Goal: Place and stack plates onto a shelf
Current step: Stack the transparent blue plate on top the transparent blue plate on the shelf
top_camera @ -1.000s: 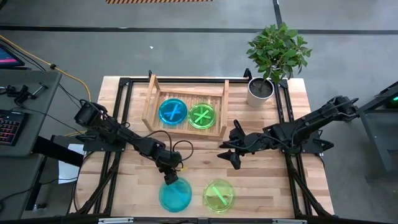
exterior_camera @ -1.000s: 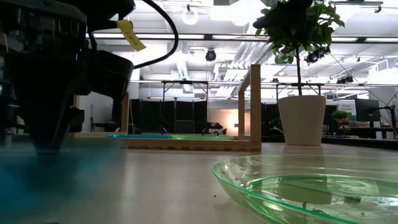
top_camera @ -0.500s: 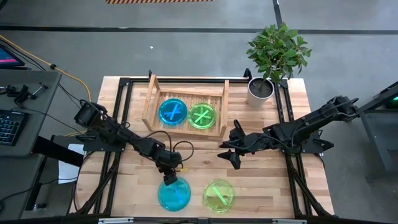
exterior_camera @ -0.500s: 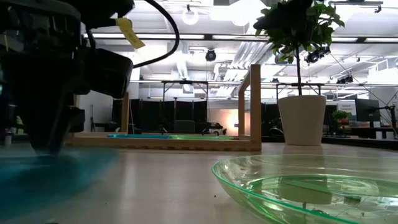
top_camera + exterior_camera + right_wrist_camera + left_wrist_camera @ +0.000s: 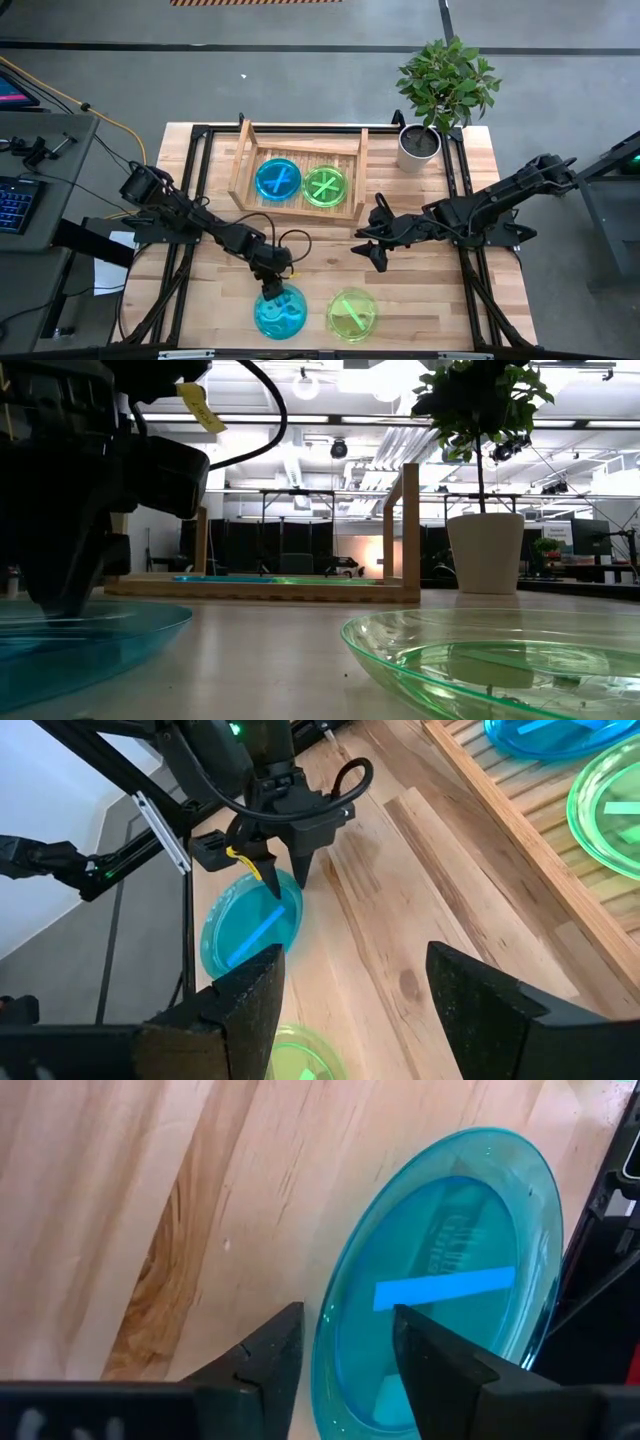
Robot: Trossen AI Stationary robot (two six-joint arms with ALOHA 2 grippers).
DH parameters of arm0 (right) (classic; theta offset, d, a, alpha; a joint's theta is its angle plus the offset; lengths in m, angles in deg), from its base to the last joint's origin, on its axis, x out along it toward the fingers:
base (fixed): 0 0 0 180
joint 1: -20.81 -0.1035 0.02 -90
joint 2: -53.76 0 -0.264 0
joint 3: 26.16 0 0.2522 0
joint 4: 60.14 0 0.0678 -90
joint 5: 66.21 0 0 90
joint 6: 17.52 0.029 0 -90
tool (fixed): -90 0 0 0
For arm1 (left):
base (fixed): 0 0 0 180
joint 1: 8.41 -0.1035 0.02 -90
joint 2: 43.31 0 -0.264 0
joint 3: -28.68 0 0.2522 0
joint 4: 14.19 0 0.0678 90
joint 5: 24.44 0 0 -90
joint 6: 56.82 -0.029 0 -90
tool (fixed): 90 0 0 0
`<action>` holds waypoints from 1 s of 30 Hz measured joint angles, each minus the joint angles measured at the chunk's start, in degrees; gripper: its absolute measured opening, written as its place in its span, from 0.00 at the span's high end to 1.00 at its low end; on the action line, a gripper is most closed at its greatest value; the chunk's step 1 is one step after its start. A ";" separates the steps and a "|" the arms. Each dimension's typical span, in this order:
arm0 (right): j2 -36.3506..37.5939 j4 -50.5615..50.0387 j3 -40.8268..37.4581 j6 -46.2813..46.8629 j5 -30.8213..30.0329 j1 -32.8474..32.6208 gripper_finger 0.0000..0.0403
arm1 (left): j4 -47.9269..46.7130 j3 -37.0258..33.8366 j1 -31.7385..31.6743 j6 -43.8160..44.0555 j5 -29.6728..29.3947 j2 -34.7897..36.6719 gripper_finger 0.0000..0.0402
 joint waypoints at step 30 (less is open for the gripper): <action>0.00 -3.04 0.00 0.17 -2.79 0.02 0.43 | -8.62 -0.10 -19.63 -2.53 -10.16 25.69 1.00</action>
